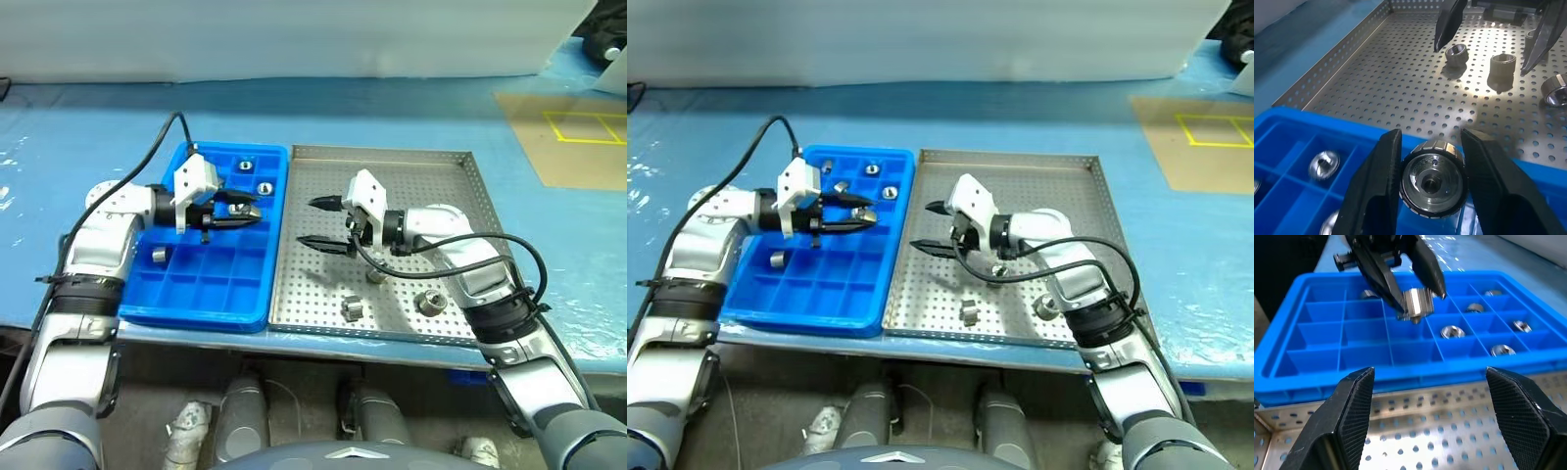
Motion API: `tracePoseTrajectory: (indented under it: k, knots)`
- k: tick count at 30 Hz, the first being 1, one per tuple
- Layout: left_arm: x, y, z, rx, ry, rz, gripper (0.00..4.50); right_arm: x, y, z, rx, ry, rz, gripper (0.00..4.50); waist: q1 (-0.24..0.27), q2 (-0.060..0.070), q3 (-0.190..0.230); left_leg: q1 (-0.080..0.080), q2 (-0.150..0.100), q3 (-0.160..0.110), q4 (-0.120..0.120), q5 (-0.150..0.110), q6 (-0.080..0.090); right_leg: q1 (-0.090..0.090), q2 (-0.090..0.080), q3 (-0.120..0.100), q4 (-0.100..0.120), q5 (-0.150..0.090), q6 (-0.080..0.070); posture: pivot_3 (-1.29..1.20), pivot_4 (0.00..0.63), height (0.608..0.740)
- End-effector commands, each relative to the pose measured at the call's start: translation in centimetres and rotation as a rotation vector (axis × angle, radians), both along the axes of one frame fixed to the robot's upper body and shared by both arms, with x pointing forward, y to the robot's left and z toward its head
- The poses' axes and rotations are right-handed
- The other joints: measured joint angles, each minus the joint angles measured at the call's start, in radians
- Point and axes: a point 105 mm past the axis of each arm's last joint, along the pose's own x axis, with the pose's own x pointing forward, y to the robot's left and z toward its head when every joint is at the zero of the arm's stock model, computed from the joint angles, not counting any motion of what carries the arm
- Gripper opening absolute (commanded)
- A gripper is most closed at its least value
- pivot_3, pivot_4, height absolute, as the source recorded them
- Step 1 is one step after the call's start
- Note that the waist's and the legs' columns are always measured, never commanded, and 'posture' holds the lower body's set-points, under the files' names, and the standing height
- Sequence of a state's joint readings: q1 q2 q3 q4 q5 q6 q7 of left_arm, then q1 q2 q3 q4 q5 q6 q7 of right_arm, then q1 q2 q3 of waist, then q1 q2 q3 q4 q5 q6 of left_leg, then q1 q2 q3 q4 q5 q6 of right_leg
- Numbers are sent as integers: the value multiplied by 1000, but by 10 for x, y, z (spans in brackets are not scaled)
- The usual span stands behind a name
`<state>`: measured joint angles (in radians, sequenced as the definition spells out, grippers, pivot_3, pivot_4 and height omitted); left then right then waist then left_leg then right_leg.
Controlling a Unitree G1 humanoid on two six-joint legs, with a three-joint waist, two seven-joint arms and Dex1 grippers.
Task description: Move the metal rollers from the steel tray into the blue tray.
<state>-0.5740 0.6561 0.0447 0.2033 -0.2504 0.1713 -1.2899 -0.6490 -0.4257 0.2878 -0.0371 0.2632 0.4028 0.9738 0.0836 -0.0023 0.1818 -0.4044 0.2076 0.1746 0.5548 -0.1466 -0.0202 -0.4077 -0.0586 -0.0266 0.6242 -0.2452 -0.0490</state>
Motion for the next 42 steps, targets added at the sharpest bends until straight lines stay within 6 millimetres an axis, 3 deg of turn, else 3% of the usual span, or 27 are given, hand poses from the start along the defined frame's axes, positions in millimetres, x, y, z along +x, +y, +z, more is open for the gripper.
tracePoseTrajectory:
  k: [1, 9, 23, 31, 41, 42]
  knots:
    - [-7, 12, 24, -40, -80, 70, 1599, -1, 10, 8, 3, -40, 76, 3717, 17, 0, 0, 0, 0, 0, 0, 0, 0, 0, 0, 0, 0, 0, 0, 173, 150, 740]
    - [-14, 39, 5, -37, -82, 249, 1599, 1, 25, 7, 3, -43, 149, 3717, 50, 0, 0, 0, 0, -1, 1, 0, -1, 0, 0, -1, 0, 0, 0, 239, 150, 740]
    - [37, 58, -22, -136, -109, 507, 1599, 3, 16, 2, -3, -38, 104, 3717, 68, -1, 0, -1, 0, -3, 3, 3, -6, 0, 0, -1, 2, 0, 1, 177, 150, 740]
    - [38, 43, -43, -117, -30, 438, 1599, 3, 10, 0, 2, -35, 57, 3717, 65, -1, 0, 0, 0, -3, 3, 3, -6, 0, 1, -1, 2, 1, 1, 139, 150, 740]
    - [36, 43, -48, -97, -2, 397, 1599, 3, 8, -1, 0, -36, 38, 3717, 65, -1, -1, 0, 0, -3, 5, 4, -7, 1, 0, -1, 5, 0, 1, 117, 150, 740]
    - [35, 42, -45, -119, 11, 382, 1779, 3, 7, -1, -1, -36, 37, 3717, 65, -1, -1, 0, 0, -3, 5, 4, -7, 1, 0, -1, 5, 0, 1, 116, 150, 740]
